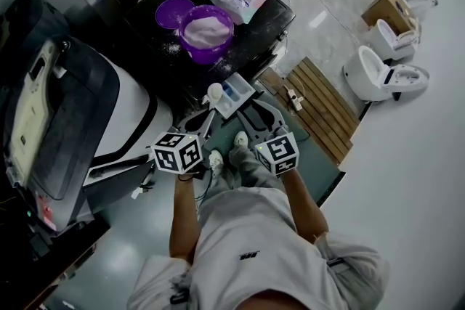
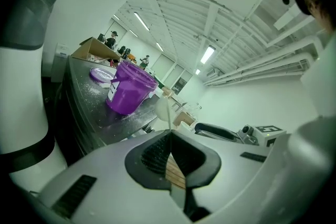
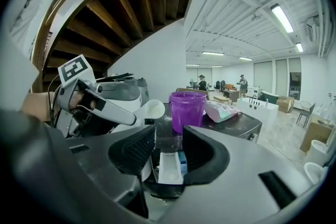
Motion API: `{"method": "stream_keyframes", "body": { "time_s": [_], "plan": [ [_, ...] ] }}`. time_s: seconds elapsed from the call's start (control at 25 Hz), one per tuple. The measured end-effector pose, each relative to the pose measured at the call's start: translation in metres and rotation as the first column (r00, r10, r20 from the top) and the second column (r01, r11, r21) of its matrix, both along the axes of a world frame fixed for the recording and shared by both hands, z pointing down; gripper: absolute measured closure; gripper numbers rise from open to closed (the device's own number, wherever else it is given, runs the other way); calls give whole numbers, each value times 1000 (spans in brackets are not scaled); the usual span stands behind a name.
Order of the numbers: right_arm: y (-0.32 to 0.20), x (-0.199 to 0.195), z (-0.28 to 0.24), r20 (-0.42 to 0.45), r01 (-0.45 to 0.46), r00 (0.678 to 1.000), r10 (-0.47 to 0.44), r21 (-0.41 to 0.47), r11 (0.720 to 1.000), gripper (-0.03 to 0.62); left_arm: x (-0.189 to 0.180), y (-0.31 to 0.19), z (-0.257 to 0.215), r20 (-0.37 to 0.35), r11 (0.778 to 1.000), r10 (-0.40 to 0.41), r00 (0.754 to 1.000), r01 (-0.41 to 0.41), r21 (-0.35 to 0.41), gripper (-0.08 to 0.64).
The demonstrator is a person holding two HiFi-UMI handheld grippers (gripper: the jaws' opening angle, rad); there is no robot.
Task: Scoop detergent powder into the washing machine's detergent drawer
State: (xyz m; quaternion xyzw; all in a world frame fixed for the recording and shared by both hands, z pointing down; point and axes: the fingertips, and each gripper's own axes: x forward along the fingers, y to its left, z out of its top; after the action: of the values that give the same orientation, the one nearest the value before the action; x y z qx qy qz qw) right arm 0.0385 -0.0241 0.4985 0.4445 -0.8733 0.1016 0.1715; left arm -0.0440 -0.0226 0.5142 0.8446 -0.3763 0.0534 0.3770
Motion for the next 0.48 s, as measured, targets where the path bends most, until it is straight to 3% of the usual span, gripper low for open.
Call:
{"method": "stream_keyframes", "body": {
  "time_s": [0.48],
  "plan": [
    [-2,16,39,9,-14,1000,15,-57,998,433,14,2,41,24,999,8,1000,-7,-47,545]
  ]
}}
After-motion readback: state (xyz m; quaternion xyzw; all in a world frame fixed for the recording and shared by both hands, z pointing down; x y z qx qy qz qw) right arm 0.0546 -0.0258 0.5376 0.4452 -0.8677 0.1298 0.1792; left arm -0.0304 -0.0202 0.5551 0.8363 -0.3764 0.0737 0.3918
